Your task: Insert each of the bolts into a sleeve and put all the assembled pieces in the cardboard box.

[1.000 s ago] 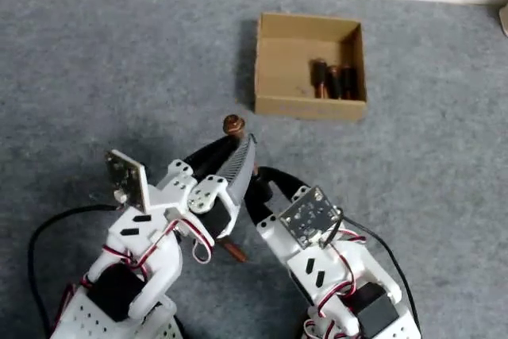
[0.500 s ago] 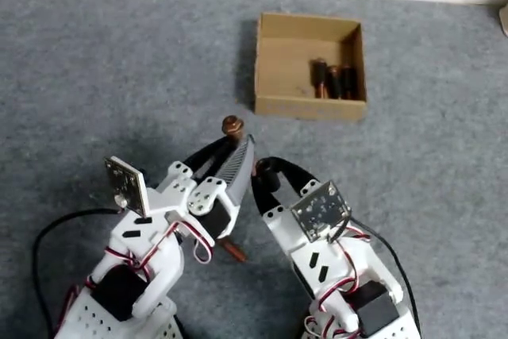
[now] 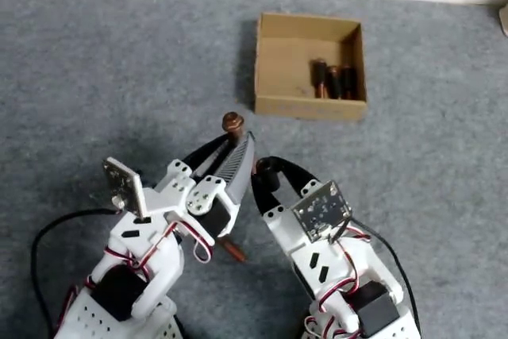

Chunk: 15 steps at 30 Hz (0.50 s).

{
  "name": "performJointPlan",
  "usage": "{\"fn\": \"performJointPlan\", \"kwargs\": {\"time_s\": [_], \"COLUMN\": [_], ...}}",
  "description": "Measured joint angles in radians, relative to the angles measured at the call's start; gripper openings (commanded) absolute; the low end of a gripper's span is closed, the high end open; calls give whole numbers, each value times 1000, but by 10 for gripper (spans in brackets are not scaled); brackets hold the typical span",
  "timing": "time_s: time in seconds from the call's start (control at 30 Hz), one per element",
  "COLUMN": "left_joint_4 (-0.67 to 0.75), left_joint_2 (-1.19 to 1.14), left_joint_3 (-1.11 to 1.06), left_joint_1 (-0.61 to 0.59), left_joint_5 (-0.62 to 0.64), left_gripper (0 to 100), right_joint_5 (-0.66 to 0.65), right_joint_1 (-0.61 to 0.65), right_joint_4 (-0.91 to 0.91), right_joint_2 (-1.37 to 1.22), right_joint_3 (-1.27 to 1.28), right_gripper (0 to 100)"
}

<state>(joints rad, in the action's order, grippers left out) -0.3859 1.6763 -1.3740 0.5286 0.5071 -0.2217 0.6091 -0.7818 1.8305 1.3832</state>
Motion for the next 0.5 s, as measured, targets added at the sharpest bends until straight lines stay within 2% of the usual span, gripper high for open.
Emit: {"fn": "performJointPlan", "kwargs": {"time_s": [0.2,0.5], "left_joint_4": [0,2], "left_joint_2": [0,2], "left_joint_3": [14,-11], "left_joint_1": [2,12], "left_joint_5": [3,3], "left_gripper": [4,5], "right_joint_5": [0,0], "right_joint_1": [61,66], "right_joint_4": [0,0], "right_joint_2": [0,0], "right_joint_3": [0,0], "right_gripper": [5,5]}}
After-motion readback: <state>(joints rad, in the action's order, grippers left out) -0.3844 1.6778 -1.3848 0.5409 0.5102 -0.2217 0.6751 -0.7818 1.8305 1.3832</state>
